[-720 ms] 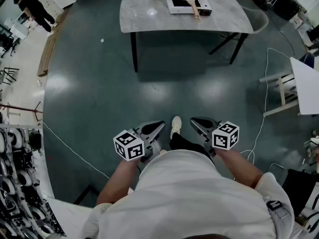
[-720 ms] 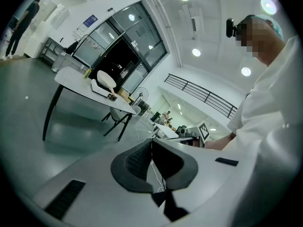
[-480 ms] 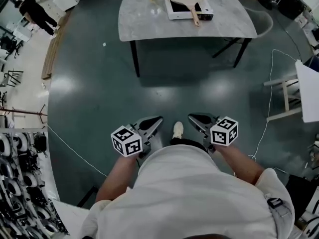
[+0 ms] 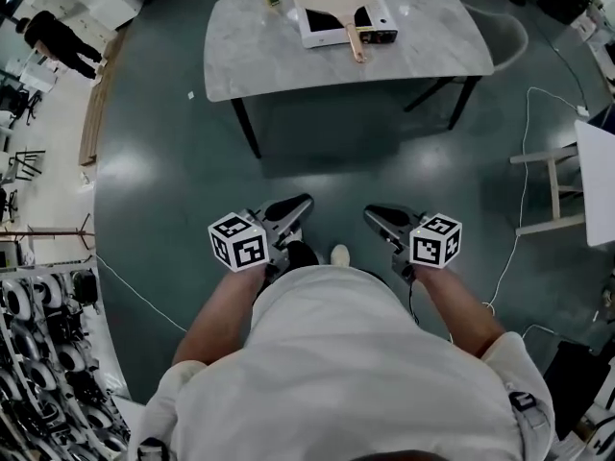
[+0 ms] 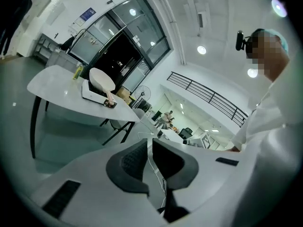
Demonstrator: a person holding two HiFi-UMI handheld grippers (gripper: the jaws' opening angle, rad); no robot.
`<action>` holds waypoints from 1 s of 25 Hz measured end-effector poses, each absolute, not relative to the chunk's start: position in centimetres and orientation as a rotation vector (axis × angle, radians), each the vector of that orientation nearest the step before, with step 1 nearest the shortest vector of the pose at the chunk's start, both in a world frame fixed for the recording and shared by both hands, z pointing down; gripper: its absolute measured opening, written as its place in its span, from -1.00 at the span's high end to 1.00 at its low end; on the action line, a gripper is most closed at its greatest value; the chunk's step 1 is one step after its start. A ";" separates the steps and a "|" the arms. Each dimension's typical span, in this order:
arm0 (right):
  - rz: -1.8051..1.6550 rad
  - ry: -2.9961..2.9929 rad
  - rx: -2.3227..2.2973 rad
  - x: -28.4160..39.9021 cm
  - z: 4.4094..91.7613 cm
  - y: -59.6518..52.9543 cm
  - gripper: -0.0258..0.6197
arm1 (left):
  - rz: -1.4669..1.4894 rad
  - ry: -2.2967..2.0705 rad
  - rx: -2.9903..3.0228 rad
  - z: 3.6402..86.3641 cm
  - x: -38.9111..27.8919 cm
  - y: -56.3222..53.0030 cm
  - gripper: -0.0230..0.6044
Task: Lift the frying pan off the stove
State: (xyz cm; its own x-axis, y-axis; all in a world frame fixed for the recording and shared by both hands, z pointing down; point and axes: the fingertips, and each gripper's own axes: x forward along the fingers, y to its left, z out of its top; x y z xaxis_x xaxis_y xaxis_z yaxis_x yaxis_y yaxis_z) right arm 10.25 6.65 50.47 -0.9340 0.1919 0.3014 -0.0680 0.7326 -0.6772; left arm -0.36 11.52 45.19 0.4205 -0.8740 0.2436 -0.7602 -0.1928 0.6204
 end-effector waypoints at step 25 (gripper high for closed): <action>1.420 -2.441 0.360 -8.5 58.7 -26.5 0.19 | -0.484 -0.916 1.829 53.5 -23.7 -32.4 0.12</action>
State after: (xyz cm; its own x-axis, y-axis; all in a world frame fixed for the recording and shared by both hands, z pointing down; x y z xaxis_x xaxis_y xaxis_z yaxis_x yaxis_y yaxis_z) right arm -8.51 -26.48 58.72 -0.9256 -0.0672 0.3724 -0.3570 0.4820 -0.8002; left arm -23.72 -32.44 53.47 0.6341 -0.7697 0.0738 -0.3729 -0.2207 0.9013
